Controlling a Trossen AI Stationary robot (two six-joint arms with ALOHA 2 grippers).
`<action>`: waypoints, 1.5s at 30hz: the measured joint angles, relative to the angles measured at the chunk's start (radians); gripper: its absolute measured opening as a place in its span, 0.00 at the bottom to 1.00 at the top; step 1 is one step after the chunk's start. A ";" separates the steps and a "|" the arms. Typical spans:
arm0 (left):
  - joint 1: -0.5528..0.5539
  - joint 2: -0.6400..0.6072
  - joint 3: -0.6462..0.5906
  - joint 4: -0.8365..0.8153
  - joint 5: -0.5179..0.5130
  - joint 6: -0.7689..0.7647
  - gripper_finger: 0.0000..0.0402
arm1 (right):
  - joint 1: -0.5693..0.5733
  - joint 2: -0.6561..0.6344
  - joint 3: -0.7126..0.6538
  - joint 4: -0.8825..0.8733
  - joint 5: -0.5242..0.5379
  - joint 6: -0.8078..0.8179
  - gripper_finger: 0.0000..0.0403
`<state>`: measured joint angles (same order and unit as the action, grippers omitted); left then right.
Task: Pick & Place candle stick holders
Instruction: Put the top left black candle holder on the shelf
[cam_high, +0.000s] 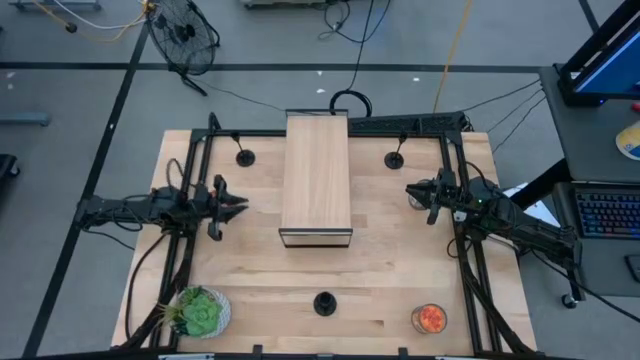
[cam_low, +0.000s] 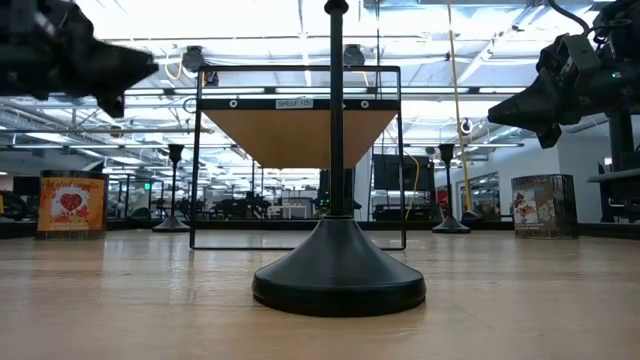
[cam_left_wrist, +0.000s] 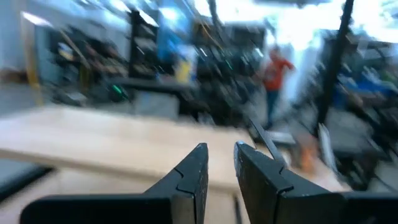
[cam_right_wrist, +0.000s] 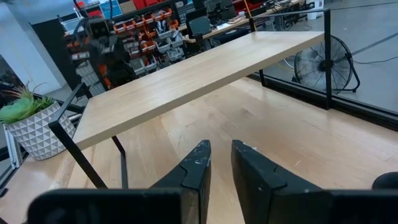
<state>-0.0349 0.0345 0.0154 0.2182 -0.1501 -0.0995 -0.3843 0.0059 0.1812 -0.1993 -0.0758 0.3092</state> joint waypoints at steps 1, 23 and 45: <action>0.000 0.000 0.000 0.037 -0.041 0.000 0.22 | 0.000 0.000 0.000 0.000 0.000 0.000 0.14; 0.001 0.270 0.437 -0.264 -0.411 0.071 0.22 | 0.000 0.000 0.000 0.000 -0.003 0.000 0.14; 0.363 0.837 0.909 -0.803 -0.321 -0.207 0.22 | 0.000 0.000 0.000 0.000 -0.004 0.000 0.14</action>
<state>0.3276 0.8716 0.9241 -0.5852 -0.4712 -0.3069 -0.3843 0.0055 0.1810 -0.1993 -0.0795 0.3092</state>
